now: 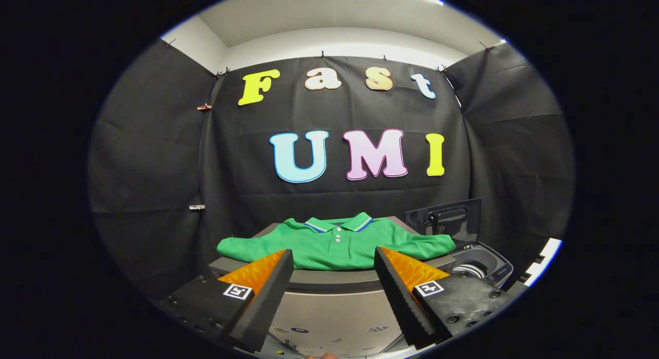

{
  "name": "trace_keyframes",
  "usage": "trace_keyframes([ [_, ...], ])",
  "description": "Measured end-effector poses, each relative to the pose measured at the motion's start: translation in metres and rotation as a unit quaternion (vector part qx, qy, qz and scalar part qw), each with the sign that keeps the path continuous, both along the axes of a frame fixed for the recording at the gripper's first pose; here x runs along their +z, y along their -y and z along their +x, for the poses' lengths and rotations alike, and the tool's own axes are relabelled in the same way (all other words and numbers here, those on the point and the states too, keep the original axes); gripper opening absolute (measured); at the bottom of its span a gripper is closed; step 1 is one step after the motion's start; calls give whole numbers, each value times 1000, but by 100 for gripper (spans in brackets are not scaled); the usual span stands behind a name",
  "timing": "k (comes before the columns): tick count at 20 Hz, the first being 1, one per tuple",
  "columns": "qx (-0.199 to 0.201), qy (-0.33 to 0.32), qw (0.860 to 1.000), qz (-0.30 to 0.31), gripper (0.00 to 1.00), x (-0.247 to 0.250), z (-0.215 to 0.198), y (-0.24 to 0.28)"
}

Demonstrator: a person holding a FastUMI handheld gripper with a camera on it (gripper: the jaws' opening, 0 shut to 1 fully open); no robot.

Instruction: Put the clothes into the washing machine and then close the washing machine lid.

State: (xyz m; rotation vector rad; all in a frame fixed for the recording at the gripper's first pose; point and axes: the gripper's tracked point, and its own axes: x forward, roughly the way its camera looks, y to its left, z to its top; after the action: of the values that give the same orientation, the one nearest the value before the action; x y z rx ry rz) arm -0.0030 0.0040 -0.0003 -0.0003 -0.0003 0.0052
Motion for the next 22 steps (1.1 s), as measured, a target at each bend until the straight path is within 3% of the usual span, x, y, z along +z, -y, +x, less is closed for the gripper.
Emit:
trace_keyframes([
  [14,0,-9,1000,1,98,1,12,-4],
  [22,-14,-27,1000,4,98,9,50,2],
])
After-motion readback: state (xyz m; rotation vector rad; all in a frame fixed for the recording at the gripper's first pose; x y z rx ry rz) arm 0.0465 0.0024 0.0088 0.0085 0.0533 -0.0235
